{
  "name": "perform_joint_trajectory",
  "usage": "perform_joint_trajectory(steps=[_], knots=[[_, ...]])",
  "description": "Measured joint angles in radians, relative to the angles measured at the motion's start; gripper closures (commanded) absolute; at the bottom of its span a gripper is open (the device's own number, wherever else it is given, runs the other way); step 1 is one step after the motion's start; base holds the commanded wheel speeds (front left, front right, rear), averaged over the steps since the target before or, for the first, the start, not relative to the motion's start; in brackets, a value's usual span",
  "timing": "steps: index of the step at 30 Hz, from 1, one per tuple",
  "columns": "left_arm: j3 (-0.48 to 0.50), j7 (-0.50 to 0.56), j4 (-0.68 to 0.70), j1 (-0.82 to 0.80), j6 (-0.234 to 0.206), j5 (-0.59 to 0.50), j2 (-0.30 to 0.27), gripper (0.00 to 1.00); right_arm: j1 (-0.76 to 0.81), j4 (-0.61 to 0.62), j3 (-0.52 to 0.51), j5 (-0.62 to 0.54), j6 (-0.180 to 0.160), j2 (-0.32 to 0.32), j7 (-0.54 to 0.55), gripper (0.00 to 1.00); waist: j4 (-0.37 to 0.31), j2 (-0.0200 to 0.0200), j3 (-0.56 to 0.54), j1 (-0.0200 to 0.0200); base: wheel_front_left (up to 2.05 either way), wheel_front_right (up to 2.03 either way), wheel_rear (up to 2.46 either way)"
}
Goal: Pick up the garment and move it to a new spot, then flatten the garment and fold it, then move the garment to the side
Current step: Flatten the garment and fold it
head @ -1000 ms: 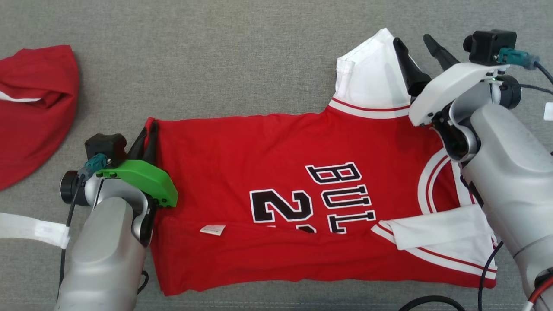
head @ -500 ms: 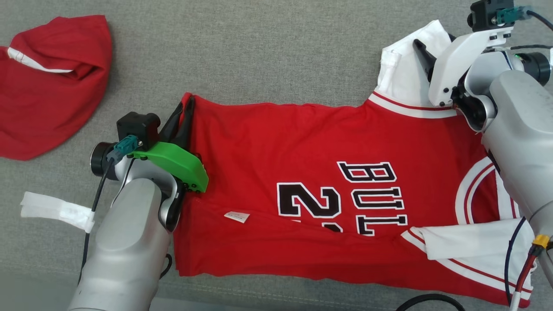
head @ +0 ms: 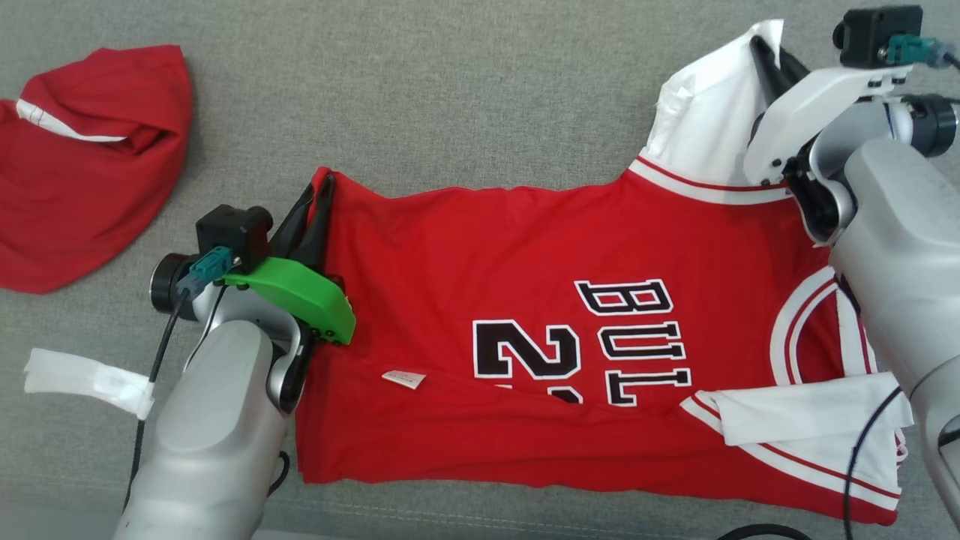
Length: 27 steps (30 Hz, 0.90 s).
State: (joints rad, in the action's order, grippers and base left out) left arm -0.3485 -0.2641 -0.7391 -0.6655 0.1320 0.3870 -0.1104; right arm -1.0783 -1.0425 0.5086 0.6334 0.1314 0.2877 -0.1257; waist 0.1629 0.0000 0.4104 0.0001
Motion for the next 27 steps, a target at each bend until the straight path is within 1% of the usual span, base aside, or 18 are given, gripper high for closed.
perform_joint_trajectory(steps=[3,6,9,14,20,27], knots=[[0.017,0.000,0.021,0.030,0.000,0.004,-0.019,1.00,0.051,0.008,0.011,0.032,0.000,-0.016,-0.025,1.00,-0.012,0.0000,-0.031,0.0000,0.00,0.00,0.00],[0.034,0.000,0.035,0.062,0.000,0.005,-0.035,1.00,0.096,0.033,0.027,0.059,0.000,-0.015,-0.053,1.00,-0.027,0.0000,-0.064,0.0000,0.00,0.00,0.00],[0.061,0.000,0.068,0.102,0.000,0.007,-0.045,1.00,0.157,0.088,0.055,0.097,0.000,-0.004,-0.085,1.00,-0.049,0.0000,-0.109,0.0000,0.00,0.00,0.00],[0.074,0.000,0.098,0.176,0.000,0.008,-0.058,1.00,0.254,0.166,0.085,0.149,0.000,0.019,-0.110,1.00,-0.075,0.0000,-0.168,-0.0001,0.00,0.00,0.00],[0.095,0.000,0.118,0.270,0.000,0.010,-0.076,1.00,0.390,0.281,0.076,0.210,0.000,0.060,-0.131,1.00,-0.105,0.0000,-0.235,-0.0001,0.00,0.00,0.00],[0.117,0.000,0.115,0.357,0.000,0.008,-0.095,1.00,0.548,0.421,0.071,0.243,0.000,0.077,-0.136,1.00,-0.154,0.0000,-0.283,-0.0001,0.00,0.00,0.00]])
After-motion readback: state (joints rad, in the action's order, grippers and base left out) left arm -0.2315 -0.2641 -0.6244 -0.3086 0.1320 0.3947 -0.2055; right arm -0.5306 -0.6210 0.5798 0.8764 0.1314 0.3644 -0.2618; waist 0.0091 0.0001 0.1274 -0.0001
